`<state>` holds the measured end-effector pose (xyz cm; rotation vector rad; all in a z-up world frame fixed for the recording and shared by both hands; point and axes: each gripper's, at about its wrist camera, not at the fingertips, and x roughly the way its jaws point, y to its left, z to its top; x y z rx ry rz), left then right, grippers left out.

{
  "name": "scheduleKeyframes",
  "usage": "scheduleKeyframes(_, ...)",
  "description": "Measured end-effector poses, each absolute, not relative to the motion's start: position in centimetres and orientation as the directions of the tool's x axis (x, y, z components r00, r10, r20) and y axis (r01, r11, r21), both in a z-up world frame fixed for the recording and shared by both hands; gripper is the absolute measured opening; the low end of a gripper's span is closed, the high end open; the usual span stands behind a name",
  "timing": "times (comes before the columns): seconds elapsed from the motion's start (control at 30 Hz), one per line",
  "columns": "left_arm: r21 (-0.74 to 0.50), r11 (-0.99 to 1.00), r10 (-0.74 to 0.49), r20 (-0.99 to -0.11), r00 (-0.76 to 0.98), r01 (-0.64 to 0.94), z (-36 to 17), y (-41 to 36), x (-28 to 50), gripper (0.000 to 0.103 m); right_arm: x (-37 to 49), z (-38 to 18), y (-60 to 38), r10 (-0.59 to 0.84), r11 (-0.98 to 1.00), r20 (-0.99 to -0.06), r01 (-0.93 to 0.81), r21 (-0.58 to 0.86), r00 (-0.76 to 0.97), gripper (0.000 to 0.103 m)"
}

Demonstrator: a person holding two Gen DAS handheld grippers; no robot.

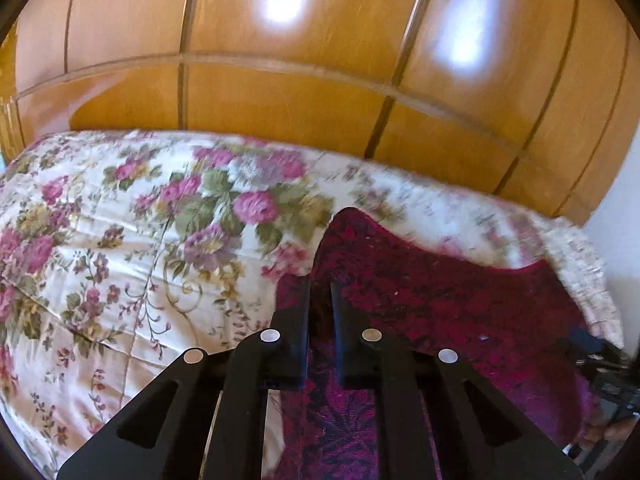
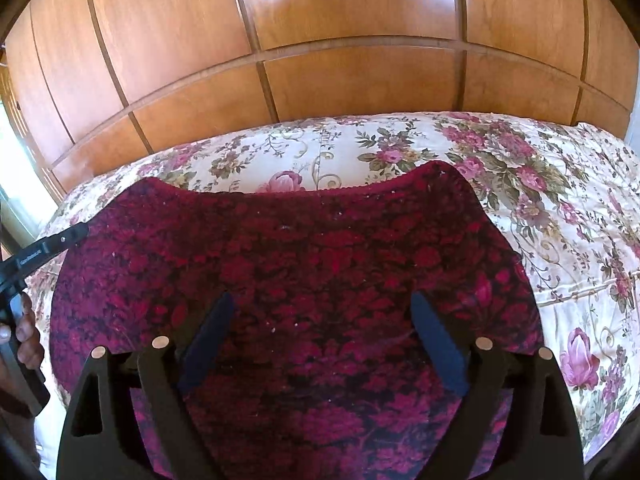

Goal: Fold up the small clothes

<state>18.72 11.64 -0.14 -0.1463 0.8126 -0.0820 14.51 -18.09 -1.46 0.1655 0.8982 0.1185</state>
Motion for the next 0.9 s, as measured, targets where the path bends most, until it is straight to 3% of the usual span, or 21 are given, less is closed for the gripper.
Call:
scheduleKeyframes(0.1,-0.101,0.995,-0.071,-0.777,0.625,-0.012,-3.3,11.0,19.6,0.010,15.1,-2.3,-17.9,0.164,0.982,-0.777,-0.022,0.190,0.608,0.091)
scheduleKeyframes(0.17,-0.075,0.997,-0.050,-0.751,0.659,-0.010,-2.5,10.7,18.6,0.010,15.0,-2.2,-17.6,0.146,0.986,-0.781,-0.026,0.164,0.607,0.091)
scheduleKeyframes(0.27,-0.085,0.996,-0.035,-0.725,0.687,-0.039,-0.8,11.2,17.5,0.021,14.8,-1.4,-17.3,0.120,0.991,-0.790,-0.026,0.131,0.601,0.091)
scheduleKeyframes(0.53,-0.064,0.998,-0.028,-0.638,0.770,-0.017,2.8,9.8,13.7,0.021,14.9,0.0,-17.9,-0.022,0.998,-0.774,0.059,0.020,0.633,0.093)
scheduleKeyframes(0.9,0.009,0.997,-0.049,-0.704,0.708,0.078,-0.5,5.2,13.0,0.021,14.6,0.4,-18.8,-0.070,0.997,-0.752,0.069,-0.033,0.656,0.093)
